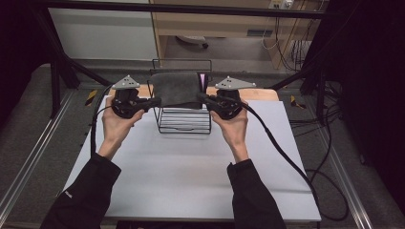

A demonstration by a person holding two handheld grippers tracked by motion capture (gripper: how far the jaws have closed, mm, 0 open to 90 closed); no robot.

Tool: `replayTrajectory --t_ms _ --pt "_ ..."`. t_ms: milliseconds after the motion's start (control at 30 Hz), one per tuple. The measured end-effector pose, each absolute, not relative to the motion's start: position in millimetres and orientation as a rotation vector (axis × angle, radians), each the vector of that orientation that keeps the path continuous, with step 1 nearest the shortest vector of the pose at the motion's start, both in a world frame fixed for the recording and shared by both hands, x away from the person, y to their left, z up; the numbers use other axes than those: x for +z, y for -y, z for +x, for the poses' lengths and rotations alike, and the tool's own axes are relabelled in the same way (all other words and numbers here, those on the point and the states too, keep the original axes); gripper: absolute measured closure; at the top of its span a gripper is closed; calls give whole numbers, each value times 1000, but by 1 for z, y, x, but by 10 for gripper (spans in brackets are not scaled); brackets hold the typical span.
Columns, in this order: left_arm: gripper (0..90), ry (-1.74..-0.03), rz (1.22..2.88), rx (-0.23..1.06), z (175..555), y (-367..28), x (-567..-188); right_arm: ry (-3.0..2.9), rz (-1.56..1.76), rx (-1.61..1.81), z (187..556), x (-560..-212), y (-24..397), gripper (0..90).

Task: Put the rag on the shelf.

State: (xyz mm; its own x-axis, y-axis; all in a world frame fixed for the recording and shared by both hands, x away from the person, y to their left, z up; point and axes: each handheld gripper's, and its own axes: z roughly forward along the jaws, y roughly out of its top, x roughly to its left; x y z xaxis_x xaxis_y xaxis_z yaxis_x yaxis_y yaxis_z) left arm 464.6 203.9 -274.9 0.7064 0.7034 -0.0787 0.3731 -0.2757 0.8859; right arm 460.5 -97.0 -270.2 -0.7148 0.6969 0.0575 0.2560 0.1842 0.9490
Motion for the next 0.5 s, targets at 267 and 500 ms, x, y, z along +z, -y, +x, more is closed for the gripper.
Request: replayTrajectory --t_ms 267,500 --pt "864 -840 1874 409 464 -209 -281 -2062 900 1557 462 -278 101 824" --pt "682 -845 1891 404 448 -222 -279 -2052 851 1593 442 -265 113 551"
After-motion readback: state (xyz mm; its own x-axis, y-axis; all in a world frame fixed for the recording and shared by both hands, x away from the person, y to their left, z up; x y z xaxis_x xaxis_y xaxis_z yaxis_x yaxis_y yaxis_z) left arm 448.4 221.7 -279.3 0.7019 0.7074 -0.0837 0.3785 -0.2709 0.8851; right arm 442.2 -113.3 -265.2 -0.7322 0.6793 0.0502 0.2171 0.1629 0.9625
